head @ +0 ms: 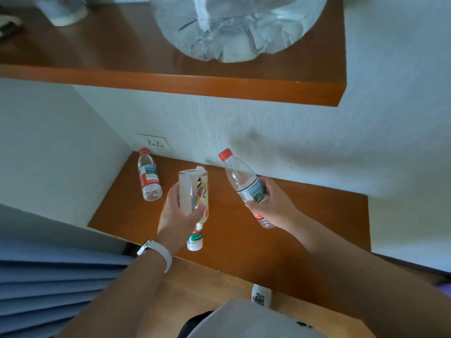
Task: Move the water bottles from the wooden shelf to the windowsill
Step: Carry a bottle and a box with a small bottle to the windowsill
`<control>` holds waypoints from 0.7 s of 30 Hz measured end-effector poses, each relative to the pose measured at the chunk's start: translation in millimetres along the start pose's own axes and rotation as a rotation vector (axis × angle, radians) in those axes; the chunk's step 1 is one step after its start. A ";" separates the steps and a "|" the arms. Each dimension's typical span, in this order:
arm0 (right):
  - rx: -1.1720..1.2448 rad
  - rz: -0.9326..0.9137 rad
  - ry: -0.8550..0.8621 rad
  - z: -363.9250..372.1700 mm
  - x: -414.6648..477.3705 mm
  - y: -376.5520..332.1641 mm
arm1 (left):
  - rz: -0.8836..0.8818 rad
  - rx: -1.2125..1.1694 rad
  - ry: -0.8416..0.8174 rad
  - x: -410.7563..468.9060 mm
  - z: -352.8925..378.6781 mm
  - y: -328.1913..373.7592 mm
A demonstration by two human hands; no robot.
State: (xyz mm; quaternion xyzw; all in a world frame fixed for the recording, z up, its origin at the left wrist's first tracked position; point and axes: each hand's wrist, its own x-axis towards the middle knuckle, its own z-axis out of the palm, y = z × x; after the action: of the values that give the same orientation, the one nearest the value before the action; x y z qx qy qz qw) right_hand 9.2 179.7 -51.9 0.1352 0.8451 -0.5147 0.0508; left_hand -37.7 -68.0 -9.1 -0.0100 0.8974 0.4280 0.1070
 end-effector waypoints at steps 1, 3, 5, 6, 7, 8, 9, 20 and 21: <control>-0.003 -0.005 -0.008 3.3 -2.2 -5.3 | -0.005 -0.007 0.007 -2.8 -4.0 -0.1; 0.008 -0.014 -0.032 11.1 -6.4 -18.6 | -0.014 -0.018 0.029 -8.6 -14.1 -2.5; 0.027 -0.040 -0.061 21.5 -9.9 -33.3 | -0.034 -0.025 0.049 -15.7 -26.9 -6.6; 0.035 -0.057 -0.073 27.6 -11.8 -41.6 | -0.046 -0.030 0.062 -19.7 -34.2 -8.8; 0.044 -0.072 -0.083 34.4 -14.0 -50.8 | -0.057 -0.037 0.077 -24.0 -42.8 -12.1; 0.050 -0.086 -0.091 42.0 -16.4 -60.1 | -0.066 -0.047 0.093 -29.0 -52.4 -15.7; 0.055 -0.098 -0.098 49.8 -19.8 -70.3 | -0.076 -0.062 0.106 -34.3 -62.9 -20.8; 0.122 -0.182 -0.286 167.1 -76.8 -172.6 | -0.177 -0.340 0.375 -119.6 -195.9 -91.4; 0.123 -0.188 -0.292 179.5 -83.3 -181.9 | -0.185 -0.369 0.401 -128.4 -206.0 -100.4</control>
State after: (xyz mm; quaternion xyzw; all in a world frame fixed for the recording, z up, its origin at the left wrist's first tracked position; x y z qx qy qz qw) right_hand 28.3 -72.5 39.1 -0.0178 0.8045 -0.5823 0.1161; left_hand 61.0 -299.7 65.6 -0.1956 0.8029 0.5619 -0.0377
